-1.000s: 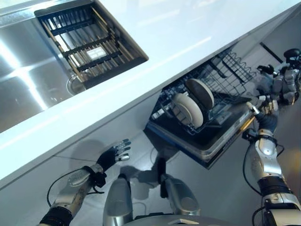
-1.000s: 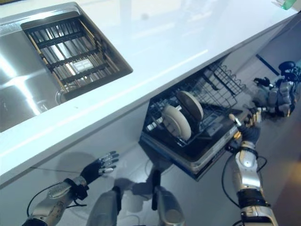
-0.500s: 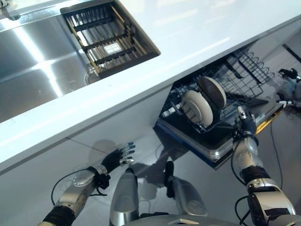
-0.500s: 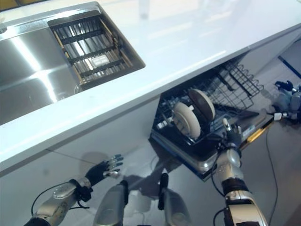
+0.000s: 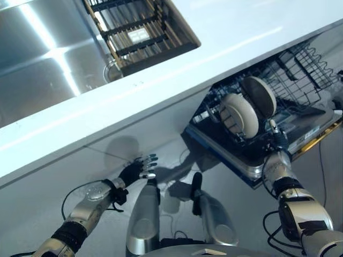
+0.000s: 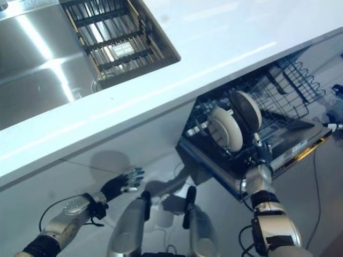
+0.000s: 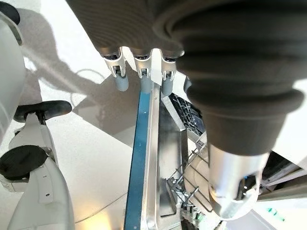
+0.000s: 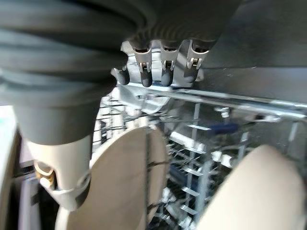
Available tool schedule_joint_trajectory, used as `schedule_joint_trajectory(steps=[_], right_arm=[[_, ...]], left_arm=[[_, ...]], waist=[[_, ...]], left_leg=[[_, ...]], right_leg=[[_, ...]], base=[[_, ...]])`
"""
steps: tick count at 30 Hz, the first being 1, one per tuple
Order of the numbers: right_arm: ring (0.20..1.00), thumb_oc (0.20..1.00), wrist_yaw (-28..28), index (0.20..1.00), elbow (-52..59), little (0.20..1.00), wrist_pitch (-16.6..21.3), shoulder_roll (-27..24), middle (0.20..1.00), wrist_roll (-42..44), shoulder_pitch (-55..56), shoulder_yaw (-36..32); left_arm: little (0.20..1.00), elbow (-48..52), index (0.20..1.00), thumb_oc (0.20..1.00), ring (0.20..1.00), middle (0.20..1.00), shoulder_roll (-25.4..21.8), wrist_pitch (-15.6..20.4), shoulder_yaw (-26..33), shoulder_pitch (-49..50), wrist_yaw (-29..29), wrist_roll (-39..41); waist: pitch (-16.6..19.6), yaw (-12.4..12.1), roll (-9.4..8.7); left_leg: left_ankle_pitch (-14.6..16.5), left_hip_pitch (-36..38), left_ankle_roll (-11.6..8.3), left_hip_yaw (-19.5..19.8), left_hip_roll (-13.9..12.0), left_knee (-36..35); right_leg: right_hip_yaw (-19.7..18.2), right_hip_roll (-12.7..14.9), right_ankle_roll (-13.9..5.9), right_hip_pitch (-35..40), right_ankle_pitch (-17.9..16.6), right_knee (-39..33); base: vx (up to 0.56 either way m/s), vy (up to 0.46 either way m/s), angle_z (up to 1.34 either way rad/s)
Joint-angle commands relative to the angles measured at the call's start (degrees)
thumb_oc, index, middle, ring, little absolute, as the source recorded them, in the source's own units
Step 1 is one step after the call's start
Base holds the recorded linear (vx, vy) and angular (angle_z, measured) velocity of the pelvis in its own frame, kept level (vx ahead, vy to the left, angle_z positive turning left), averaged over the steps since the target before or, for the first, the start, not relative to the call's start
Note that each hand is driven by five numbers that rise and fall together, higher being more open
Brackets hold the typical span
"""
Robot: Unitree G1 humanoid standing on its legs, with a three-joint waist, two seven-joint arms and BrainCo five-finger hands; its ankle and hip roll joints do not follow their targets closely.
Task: Pick up plates and place into dishwasher.
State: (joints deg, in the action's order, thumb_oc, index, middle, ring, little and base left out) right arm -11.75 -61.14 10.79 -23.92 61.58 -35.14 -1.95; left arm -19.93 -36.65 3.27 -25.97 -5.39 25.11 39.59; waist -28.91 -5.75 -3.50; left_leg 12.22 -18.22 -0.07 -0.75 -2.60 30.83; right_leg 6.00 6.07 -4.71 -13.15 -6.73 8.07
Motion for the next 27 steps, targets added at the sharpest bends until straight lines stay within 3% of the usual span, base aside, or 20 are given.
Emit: schedule_joint_trajectory(steps=[1, 7, 15, 20, 27], right_arm=[[1.0, 1.0, -0.8, 1.0, -1.1, 1.0, 0.1, -4.9, 1.0, 3.6, -4.9, -0.8], [1.0, 1.0, -1.8, 1.0, -5.7, 1.0, 0.0, -6.0, 1.0, 9.0, -10.2, -1.3], [1.0, 1.0, 1.2, 1.0, -4.4, 1.0, 1.0, -6.0, 1.0, 14.9, -12.6, -1.3], [1.0, 1.0, 2.0, 1.0, -0.2, 1.0, 3.4, -5.4, 1.0, 13.7, -13.5, -0.2], [1.0, 1.0, 1.7, 1.0, 4.7, 1.0, 3.9, -5.9, 1.0, 12.0, -14.7, 1.9]], left_arm=[[1.0, 3.0, 1.0, 1.0, 1.0, 1.0, -0.3, 3.3, -0.4, 1.0, -0.2, 2.5], [1.0, 3.8, 1.0, 1.0, 1.0, 1.0, -0.3, 3.7, -2.8, -1.0, -1.1, 3.6], [1.0, 4.4, 1.0, 1.0, 1.0, 1.0, 0.3, 4.5, -4.3, -1.0, -2.5, 3.7], [1.0, 4.6, 1.0, 1.0, 1.0, 1.0, 0.7, 5.1, -4.9, -0.6, -3.2, 4.0], [1.0, 5.2, 1.0, 1.0, 1.0, 1.0, 1.4, 5.9, -4.8, 0.5, -3.7, 4.0]], waist=[[-0.1, -1.4, 1.44], [-0.9, -2.0, 2.74], [-0.9, -2.1, 3.72], [-0.9, -1.7, 3.84], [-0.9, -1.3, 3.7]], left_leg=[[-5.1, -0.3, 3.24, 0.9, 2.3, -7.3], [-5.6, -2.1, 2.85, 1.6, 2.8, -7.5], [-6.0, -3.1, 2.45, 1.8, 3.1, -7.8], [-6.3, -3.3, 2.19, 1.8, 3.2, -8.6], [-6.5, -3.0, 1.87, 1.4, 2.9, -9.0]], right_leg=[[0.9, -0.6, -0.36, 0.2, 1.1, 4.2], [1.7, -0.4, 0.04, -1.4, 1.2, 4.3], [2.2, -0.2, 0.43, -2.6, 1.7, 4.5], [2.1, -0.3, 0.59, -3.1, 1.8, 4.4], [1.9, -0.4, 0.94, -3.1, 2.5, 4.4]], base=[[-0.05, 0.006, 0.04], [-0.03, 0.018, 0.07], [-0.01, 0.017, 0.01], [0.0, 0.0, 0.0], [-0.01, 0.014, -0.02]])
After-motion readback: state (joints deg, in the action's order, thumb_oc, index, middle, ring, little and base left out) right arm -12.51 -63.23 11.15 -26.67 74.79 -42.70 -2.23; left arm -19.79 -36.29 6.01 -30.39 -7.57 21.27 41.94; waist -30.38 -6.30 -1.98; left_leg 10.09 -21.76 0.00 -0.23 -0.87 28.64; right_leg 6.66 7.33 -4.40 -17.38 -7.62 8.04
